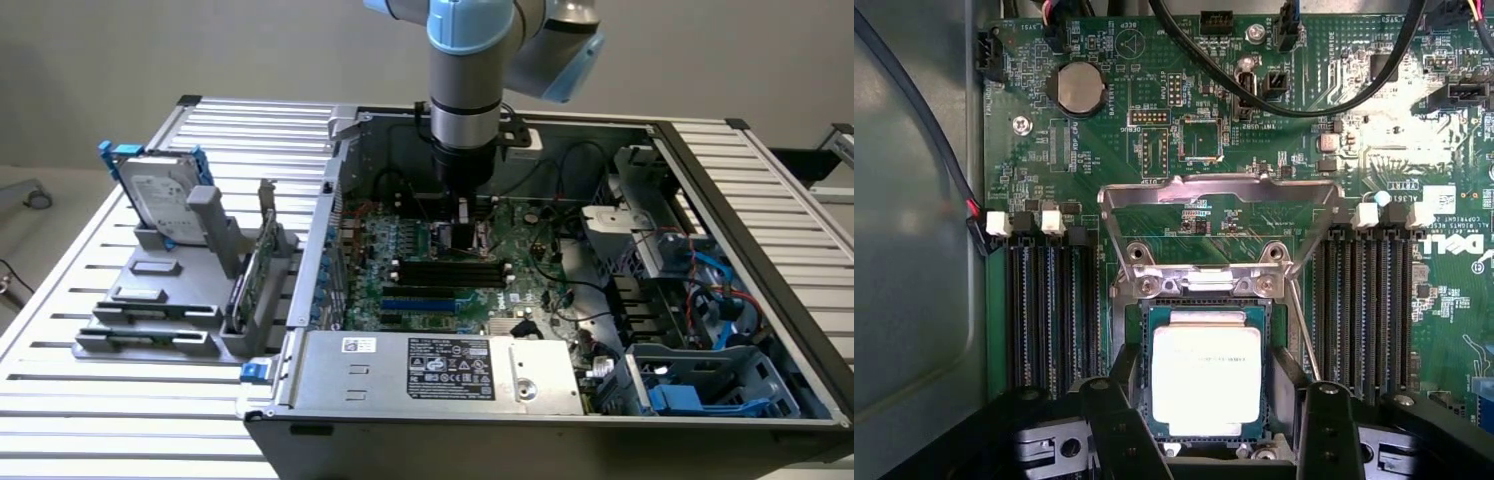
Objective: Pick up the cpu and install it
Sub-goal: 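Place the cpu into insertion slot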
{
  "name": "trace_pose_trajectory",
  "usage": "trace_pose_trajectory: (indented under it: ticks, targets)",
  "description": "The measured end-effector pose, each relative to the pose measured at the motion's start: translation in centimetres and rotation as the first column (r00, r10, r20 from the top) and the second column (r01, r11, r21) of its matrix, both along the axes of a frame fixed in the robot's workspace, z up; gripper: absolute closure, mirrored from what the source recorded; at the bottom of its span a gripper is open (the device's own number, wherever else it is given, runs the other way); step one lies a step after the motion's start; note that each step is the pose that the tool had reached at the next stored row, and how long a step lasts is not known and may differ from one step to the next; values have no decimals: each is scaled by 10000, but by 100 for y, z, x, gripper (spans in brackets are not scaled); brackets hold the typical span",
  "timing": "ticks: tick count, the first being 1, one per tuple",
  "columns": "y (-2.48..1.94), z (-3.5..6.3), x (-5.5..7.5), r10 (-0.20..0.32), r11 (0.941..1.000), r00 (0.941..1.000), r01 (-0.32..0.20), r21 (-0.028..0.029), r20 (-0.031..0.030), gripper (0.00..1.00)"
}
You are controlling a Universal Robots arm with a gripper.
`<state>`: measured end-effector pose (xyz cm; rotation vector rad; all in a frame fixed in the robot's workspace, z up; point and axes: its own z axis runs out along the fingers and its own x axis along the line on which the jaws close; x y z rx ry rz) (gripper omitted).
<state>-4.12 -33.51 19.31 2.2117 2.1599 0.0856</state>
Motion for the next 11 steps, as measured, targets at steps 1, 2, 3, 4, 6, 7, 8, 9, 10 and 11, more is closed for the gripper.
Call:
trace_pose_trajectory:
  ticks: [1,2,3,4,6,7,8,9,10,11]
  targets:
    - [0,0,0,0,10000,10000,0,0,-1,38]
    - [0,1,0,-1,10000,10000,1,0,-3,38]
    - [0,1,0,-1,10000,10000,1,1,-5,38]
    - [0,2,-1,0,10000,10000,0,1,-7,38]
    - [0,3,-4,0,10000,10000,0,0,-11,38]
    - [0,4,-5,1,10000,10000,-1,-1,-14,38]
    - [0,6,-7,0,10000,10000,0,-2,-18,38]
    - [0,7,-9,0,10000,10000,0,-1,-20,38]
    - [0,10,-10,1,10000,10000,-1,-3,-23,38]
    - [0,12,-11,0,10000,10000,0,-2,-25,38]
